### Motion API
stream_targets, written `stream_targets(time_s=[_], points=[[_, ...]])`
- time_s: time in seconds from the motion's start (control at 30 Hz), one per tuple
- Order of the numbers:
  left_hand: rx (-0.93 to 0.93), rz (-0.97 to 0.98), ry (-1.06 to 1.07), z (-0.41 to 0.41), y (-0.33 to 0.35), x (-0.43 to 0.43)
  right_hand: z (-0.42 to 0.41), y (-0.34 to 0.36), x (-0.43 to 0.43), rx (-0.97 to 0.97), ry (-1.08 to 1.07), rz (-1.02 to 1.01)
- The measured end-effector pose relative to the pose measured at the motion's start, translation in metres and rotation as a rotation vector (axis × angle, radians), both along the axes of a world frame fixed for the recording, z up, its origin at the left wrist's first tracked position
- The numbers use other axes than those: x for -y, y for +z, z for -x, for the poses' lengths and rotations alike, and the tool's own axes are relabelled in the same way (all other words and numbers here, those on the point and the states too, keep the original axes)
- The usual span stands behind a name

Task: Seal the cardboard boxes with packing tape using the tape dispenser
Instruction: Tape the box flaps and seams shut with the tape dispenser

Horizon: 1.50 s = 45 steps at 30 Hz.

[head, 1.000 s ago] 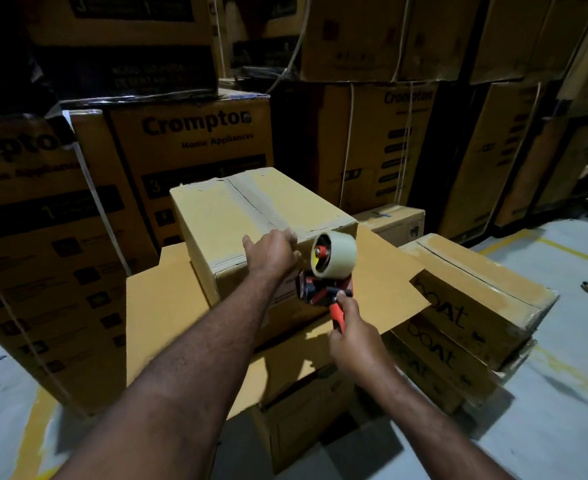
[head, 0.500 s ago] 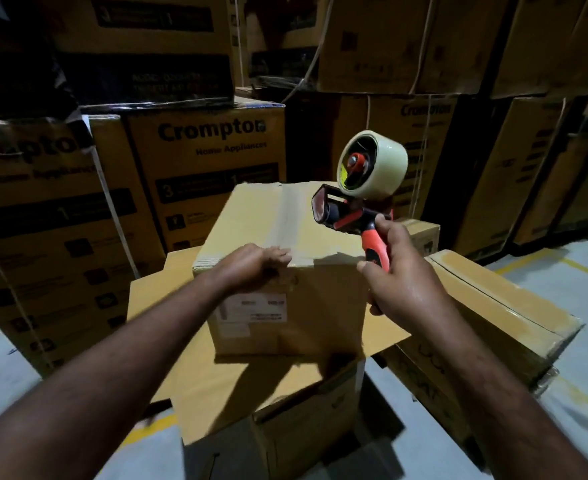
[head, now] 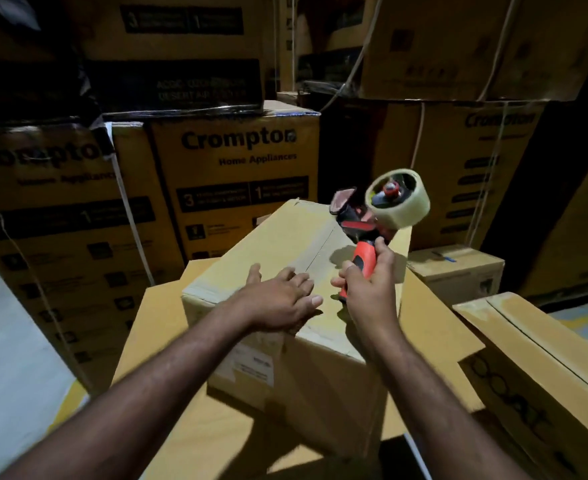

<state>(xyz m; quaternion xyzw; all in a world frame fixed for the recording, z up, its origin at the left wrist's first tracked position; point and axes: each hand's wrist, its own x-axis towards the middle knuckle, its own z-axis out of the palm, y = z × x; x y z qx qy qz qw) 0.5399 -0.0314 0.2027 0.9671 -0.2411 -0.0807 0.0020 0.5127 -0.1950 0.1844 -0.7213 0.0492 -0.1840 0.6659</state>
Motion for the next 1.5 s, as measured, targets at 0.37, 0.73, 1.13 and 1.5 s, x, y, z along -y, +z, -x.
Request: stream_targets(time_s=[0.37,0.73,1.13,1.5], points=[[0.032,-0.027,-0.043,-0.143,-0.011,0.036,-0.008,-0.015,0.012,0.002,-0.074,0.018],[0.11,-0.053,-0.052,-0.268,-0.009,0.09,0.003,-0.006,0.003,-0.063,-0.109,0.187],[0.138,0.107,0.017,-0.324,-0.017,0.122,-0.01,-0.004,0.007,-0.094,-0.155,-0.001],[0.077,0.007,-0.06,-0.241,-0.005,0.082,-0.022,0.004,-0.001,-0.05,-0.084,-0.118]])
